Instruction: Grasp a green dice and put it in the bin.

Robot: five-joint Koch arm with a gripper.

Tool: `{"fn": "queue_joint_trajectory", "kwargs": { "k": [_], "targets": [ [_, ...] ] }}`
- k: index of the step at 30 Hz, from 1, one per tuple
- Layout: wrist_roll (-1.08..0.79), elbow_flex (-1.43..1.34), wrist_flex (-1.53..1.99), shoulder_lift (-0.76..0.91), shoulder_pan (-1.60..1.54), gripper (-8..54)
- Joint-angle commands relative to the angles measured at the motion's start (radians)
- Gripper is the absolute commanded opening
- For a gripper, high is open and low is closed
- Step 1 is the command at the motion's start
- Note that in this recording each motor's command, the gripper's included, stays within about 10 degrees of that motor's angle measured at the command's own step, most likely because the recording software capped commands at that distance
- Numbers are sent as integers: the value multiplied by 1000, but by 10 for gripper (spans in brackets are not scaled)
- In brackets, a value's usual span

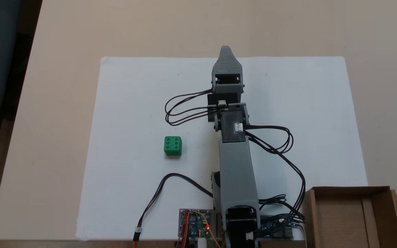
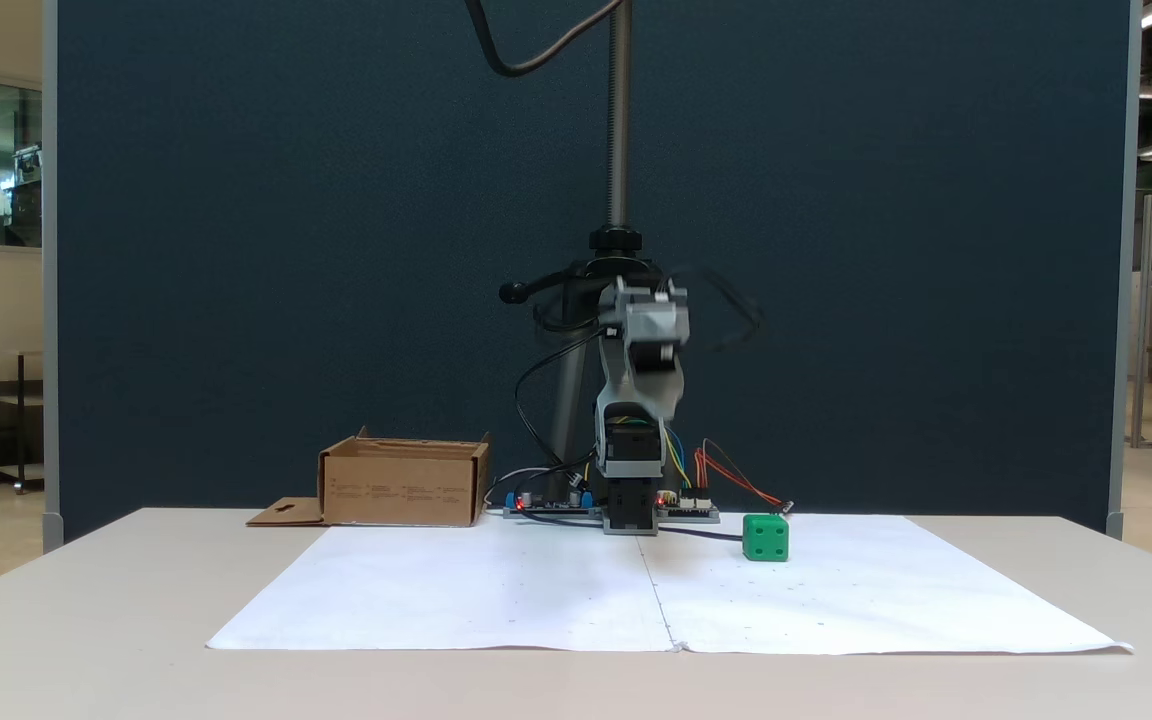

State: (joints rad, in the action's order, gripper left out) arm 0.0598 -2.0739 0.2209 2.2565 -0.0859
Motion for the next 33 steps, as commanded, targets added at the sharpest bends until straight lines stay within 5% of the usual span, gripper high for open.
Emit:
{"fn": "queue_joint_trajectory", "kwargs": {
  "k": [1,9,21,33],
  "targets": [
    [101,146,158,91,-6,440],
    [244,430,599,-8,-8,443],
    [318,451,1196,-64,-106,439],
    [413,588,1253,-204,-379,432]
  ]
}}
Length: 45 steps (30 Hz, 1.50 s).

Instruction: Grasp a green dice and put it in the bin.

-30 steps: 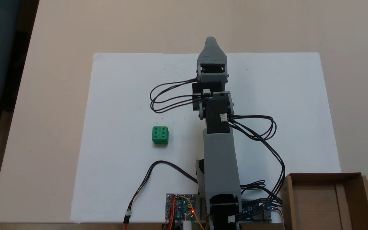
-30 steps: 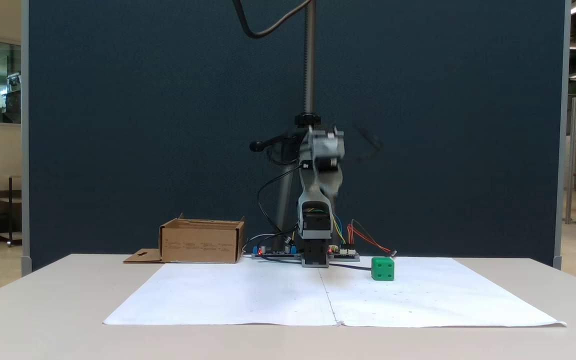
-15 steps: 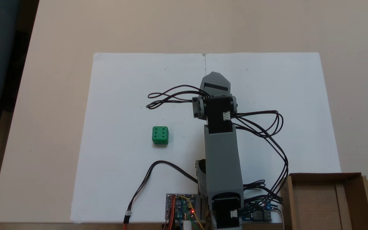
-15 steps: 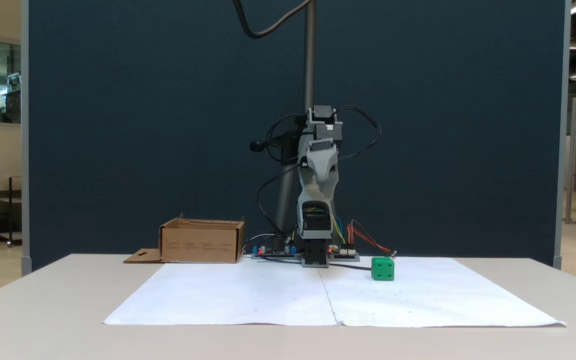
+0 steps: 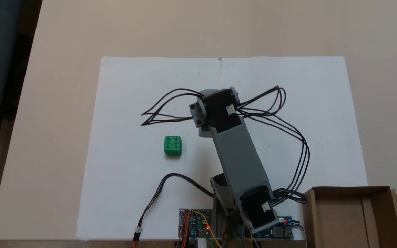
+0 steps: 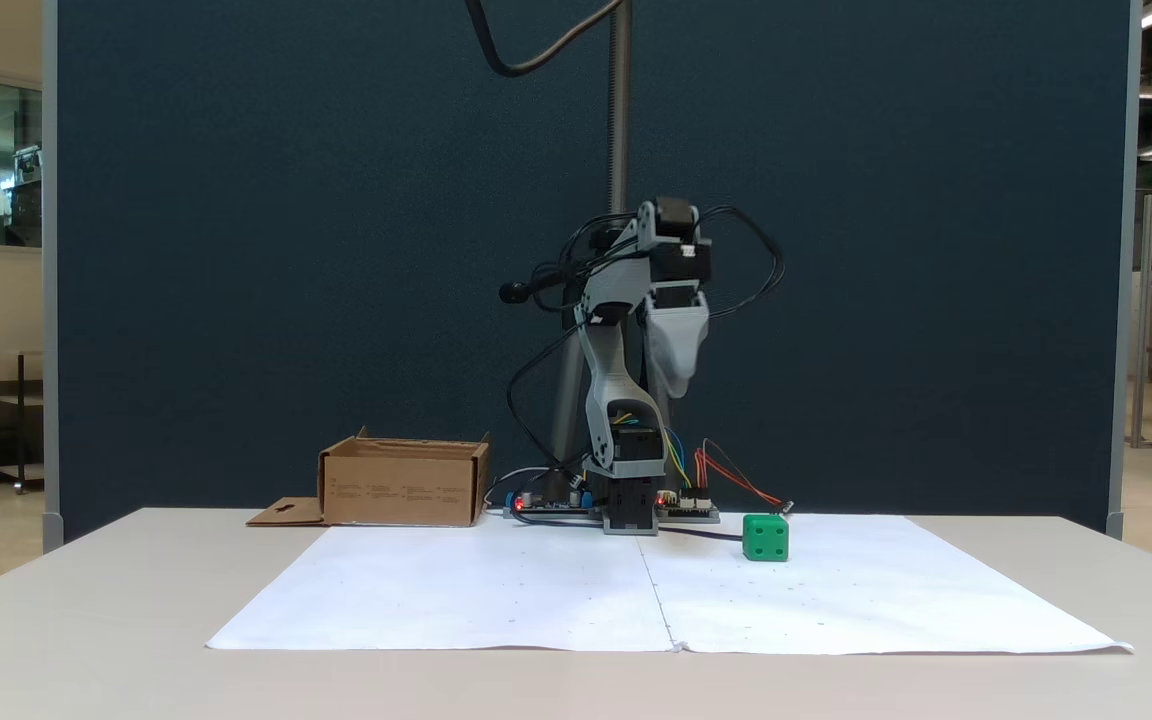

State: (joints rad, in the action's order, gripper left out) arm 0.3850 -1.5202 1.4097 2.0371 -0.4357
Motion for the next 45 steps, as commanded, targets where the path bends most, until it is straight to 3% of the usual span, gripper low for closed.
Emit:
{"fn": "queue_joint_trajectory", "kwargs": {
  "k": [1,10,18,30,45],
  "targets": [
    [100,34,26,15,-49,431],
    [331,35,-106,15,-316,424],
    [382,35,-98,-63,-316,414],
    [630,34,-130,-112,-337,406],
    [646,-28,-328,-107,-480,408]
  ]
}}
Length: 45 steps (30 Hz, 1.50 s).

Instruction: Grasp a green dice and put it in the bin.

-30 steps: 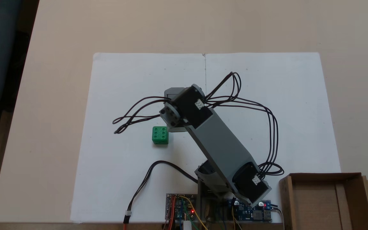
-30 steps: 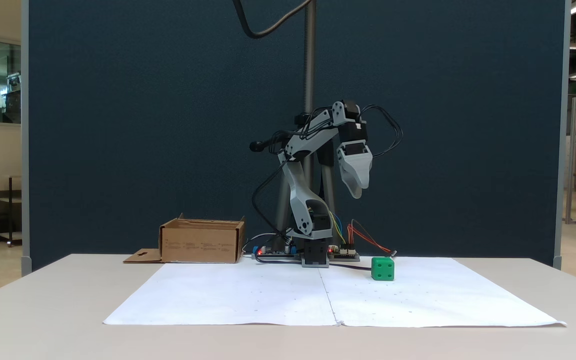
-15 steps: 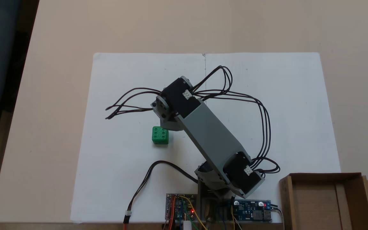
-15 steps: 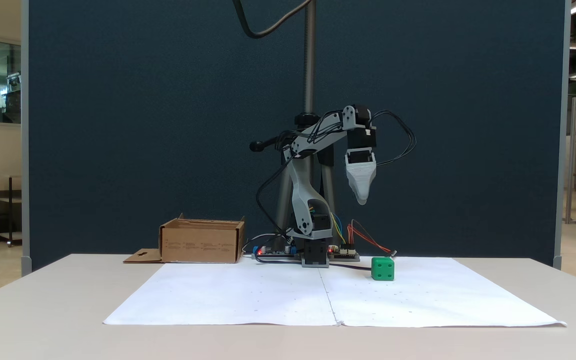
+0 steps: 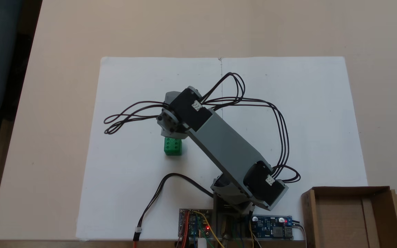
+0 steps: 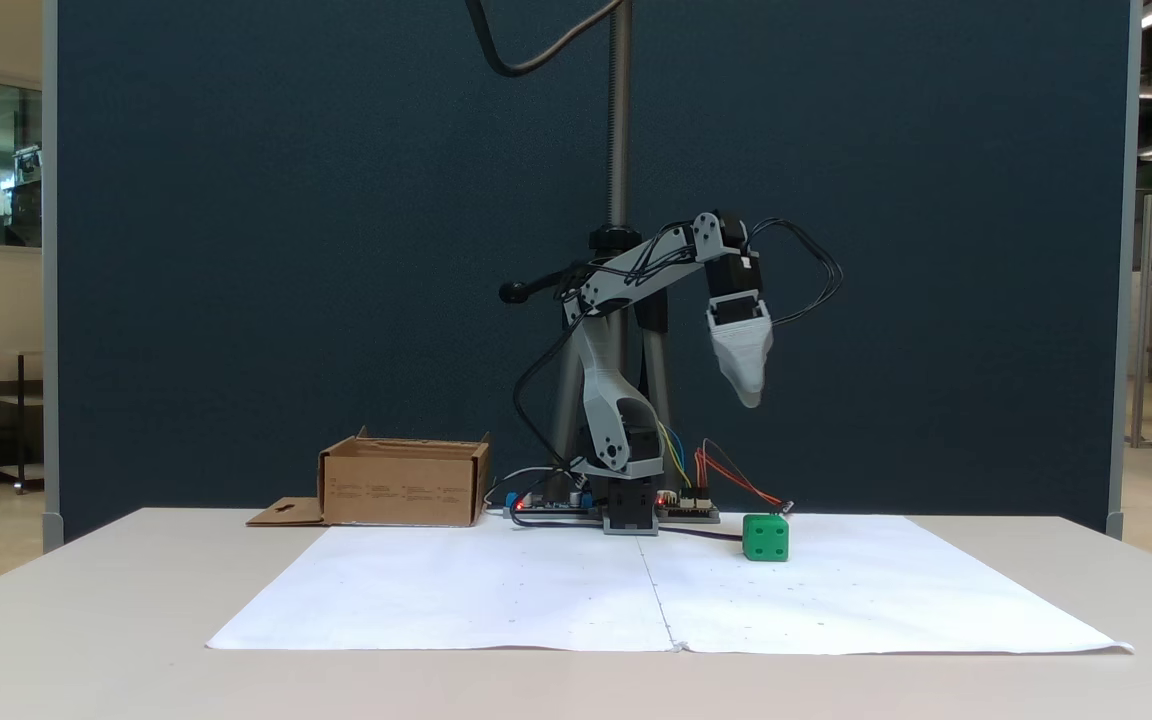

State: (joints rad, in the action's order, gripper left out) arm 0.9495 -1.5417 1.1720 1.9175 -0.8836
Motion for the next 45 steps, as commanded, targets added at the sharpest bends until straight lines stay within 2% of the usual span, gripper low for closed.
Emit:
{"fn": "queue_joint_trajectory", "kwargs": {
  "k": [1,13,24,45],
  "targets": [
    [81,-25,-121,12,-60,409],
    [81,-150,-232,9,-155,410],
    [89,-451,-181,94,-103,410],
    [273,-428,-281,146,-84,410]
  ]
}}
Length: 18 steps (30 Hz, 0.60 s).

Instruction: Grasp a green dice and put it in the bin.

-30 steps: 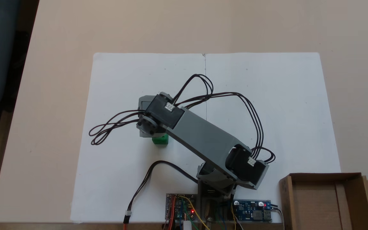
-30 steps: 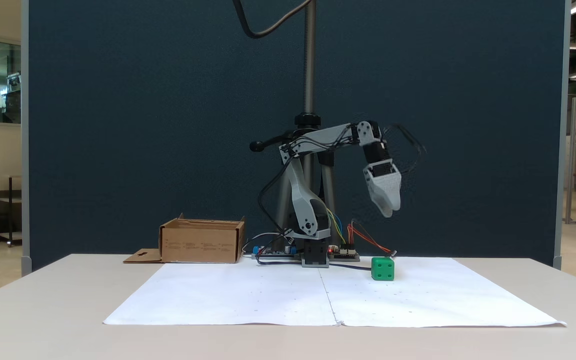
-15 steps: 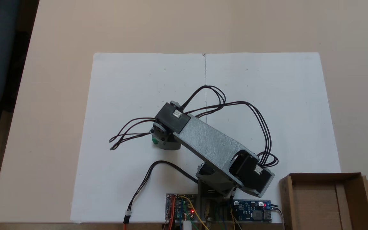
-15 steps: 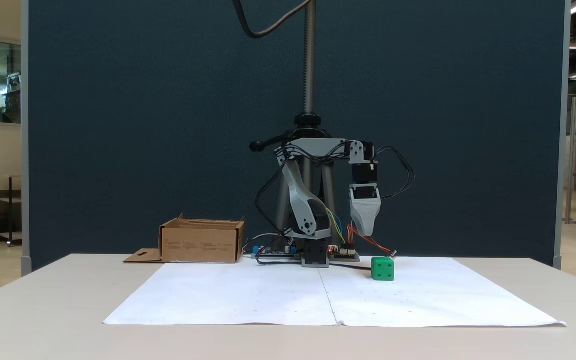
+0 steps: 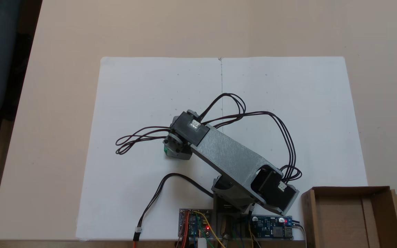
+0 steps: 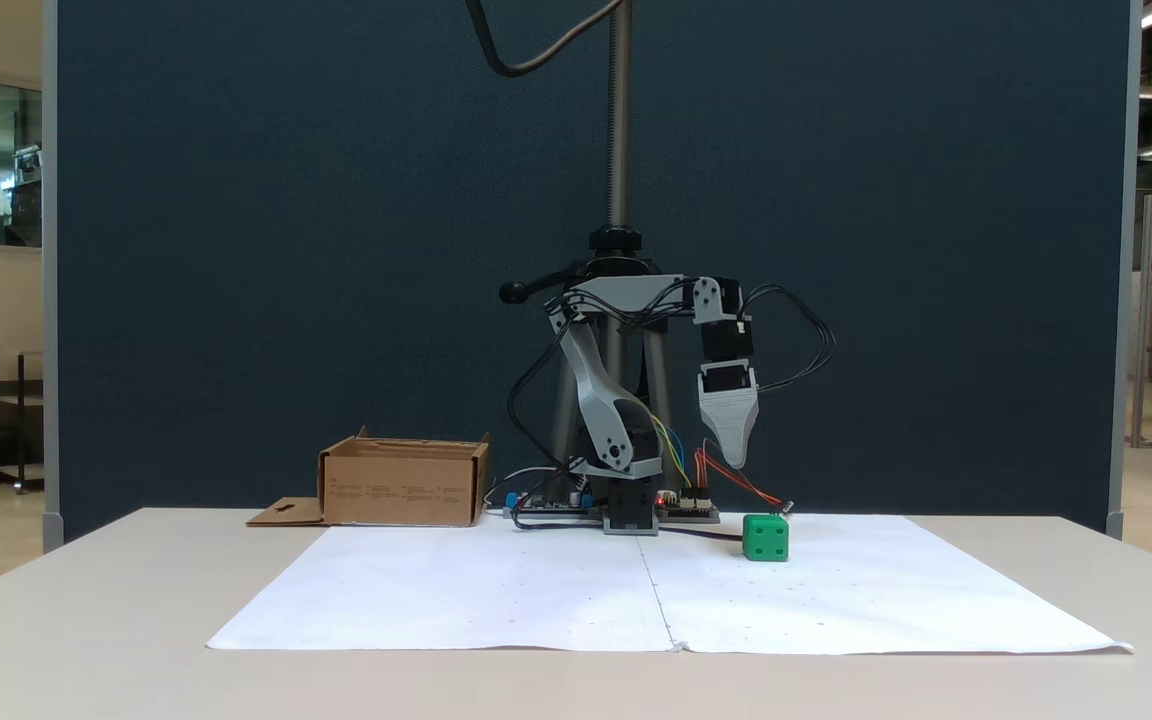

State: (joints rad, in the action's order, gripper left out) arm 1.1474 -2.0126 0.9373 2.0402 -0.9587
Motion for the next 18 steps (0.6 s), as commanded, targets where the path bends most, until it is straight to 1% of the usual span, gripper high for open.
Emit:
{"fn": "queue_joint_trajectory", "kwargs": {
  "k": [1,18],
  "targets": [
    [75,43,-52,23,-9,410],
    [72,32,-100,-71,-14,407]
  ]
}}
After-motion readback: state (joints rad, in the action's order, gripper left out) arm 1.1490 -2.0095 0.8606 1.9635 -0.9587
